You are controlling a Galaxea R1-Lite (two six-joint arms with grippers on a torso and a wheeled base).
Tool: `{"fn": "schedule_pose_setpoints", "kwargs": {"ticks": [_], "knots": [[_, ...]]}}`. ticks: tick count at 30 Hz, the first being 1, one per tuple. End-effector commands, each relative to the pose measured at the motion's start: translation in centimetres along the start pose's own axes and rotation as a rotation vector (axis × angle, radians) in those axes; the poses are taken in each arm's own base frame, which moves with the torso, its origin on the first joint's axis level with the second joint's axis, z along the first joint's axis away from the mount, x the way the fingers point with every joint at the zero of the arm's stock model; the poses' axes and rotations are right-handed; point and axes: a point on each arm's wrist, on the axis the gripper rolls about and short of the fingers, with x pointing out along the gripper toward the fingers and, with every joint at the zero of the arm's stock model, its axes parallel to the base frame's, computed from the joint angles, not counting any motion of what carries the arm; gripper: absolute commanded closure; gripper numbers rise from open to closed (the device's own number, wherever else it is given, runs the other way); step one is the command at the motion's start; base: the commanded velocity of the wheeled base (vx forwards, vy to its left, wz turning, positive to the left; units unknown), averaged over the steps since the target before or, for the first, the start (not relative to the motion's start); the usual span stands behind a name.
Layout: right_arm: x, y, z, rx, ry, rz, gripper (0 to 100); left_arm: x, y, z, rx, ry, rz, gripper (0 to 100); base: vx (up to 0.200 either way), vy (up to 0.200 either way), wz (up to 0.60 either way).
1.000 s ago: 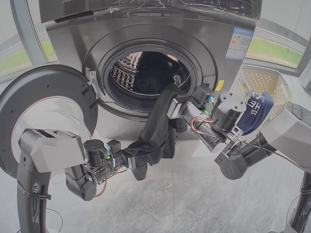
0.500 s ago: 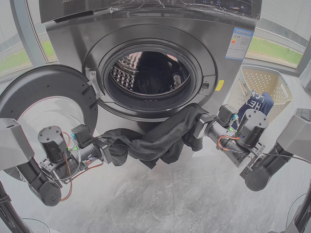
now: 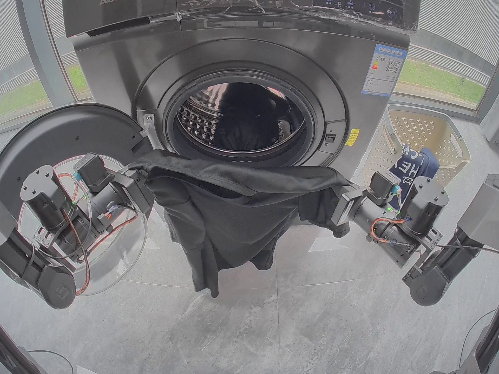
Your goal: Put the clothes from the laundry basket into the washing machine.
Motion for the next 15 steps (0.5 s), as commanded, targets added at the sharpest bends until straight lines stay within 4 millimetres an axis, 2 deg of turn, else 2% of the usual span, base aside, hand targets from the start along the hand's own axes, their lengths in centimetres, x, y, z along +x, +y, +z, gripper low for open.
{"fn": "schedule_pose_setpoints", "kwargs": {"ticks": [1, 8, 15], "knots": [[-1.0, 0.0, 0.5, -0.002, 0.004, 0.01, 100, 0.0, -0.5, 1.6, 0.019, -0.06, -0.016, 100, 0.0, 0.0, 0.0], [-2.0, 0.1, 2.5, -0.005, -0.044, 0.013, 100, -0.1, -1.9, 3.1, 0.018, -0.113, -0.052, 100, 0.0, 0.0, 0.0], [-2.3, 0.1, 3.0, -0.007, -0.056, 0.013, 100, 0.2, -2.4, 2.9, 0.011, -0.115, -0.045, 100, 0.0, 0.0, 0.0]]}}
